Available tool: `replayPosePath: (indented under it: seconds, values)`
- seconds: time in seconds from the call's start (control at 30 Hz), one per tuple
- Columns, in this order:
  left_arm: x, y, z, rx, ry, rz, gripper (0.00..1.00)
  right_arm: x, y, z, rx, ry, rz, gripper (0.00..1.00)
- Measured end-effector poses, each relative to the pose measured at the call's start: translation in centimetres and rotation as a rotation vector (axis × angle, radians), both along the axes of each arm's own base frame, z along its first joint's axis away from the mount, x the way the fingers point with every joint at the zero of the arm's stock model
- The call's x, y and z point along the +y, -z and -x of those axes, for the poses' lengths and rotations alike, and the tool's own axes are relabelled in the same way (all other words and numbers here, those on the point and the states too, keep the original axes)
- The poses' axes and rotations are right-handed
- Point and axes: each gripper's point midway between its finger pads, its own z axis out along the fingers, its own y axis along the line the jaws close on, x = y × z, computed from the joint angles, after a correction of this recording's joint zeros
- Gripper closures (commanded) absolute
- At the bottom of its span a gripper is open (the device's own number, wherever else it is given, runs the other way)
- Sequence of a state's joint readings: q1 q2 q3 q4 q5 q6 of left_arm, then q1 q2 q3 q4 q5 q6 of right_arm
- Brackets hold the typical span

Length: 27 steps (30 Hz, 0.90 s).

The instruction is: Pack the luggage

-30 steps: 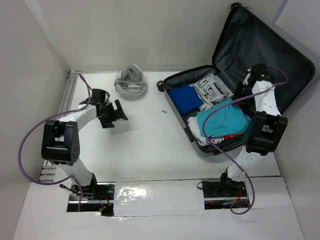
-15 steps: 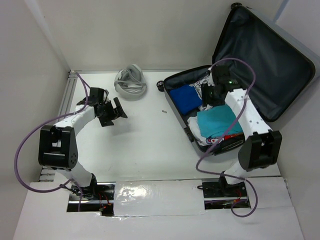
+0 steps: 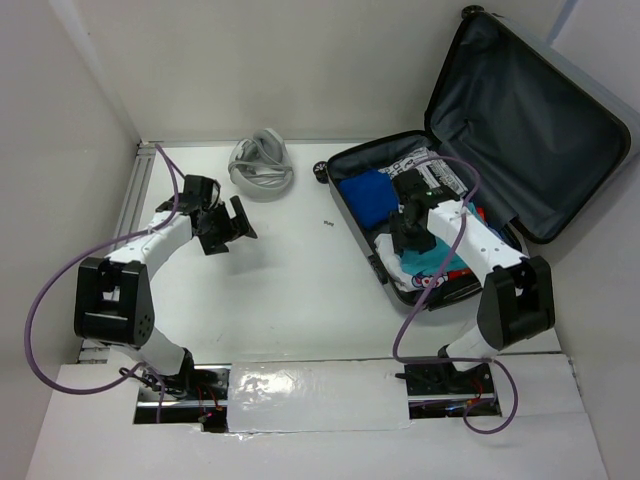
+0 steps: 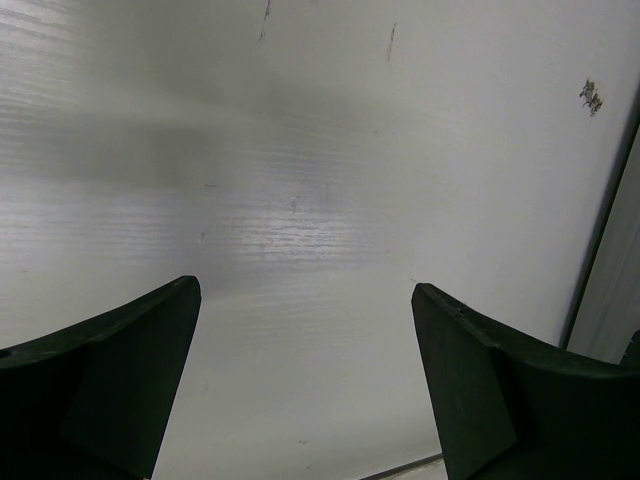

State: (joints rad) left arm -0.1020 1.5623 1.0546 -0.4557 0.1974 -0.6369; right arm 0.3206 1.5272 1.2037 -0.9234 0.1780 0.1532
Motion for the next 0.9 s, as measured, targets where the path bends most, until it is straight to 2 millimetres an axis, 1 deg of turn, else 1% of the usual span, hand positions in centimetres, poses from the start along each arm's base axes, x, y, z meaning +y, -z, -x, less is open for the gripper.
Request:
replayPosePath:
  seconds: [0.17,0.23,0.37,0.47,0.5,0.53,0.57,0.6,0.67,0.7,0.8,0.9]
  values:
    - [0.0,-0.3,0.2,-0.003,0.001,-0.011,0.0,-0.6,0.1,0.0,-0.013,0.073,0.026,0.46]
    - [0.0,-0.2,0.3,0.0,-0.001,-0.016,0.0,-0.8,0.4,0.2,-0.008,0.094,0.033,0.49]
    - [0.1,-0.2,0.3,0.002,-0.003,-0.022,0.0,-1.0,0.9,1.2,0.021,0.141,0.038,0.47]
    - [0.2,-0.1,0.4,0.007,-0.007,-0.028,0.0,-1.1,1.0,1.8,0.044,0.165,0.034,0.47]
    - [0.2,-0.1,0.4,0.007,-0.008,-0.03,0.0,-1.0,1.0,1.9,0.047,0.17,0.029,0.49]
    - [0.2,-0.1,0.4,0.007,-0.009,-0.031,0.0,-1.0,1.0,2.0,0.046,0.176,0.026,0.54]
    - [0.2,-0.1,0.4,0.007,-0.01,-0.031,0.0,-1.0,1.0,2.1,0.045,0.181,0.023,0.64]
    - [0.2,-0.1,0.4,0.007,-0.009,-0.032,0.0,-1.0,1.0,2.2,0.045,0.186,0.022,0.82]
    - [0.2,-0.1,0.4,0.007,-0.009,-0.033,0.0,-1.1,1.1,2.4,0.051,0.202,0.021,0.99]
    - [0.3,-0.1,0.4,0.007,-0.01,-0.033,0.0,-1.1,1.1,2.5,0.055,0.209,0.019,1.0]
    - [0.3,0.0,0.4,0.007,-0.011,-0.034,0.0,-1.4,1.1,3.1,0.071,0.243,0.026,1.0]
    - [0.3,0.0,0.4,0.007,-0.011,-0.035,0.0,-1.7,0.6,3.9,0.074,0.272,0.029,1.0]
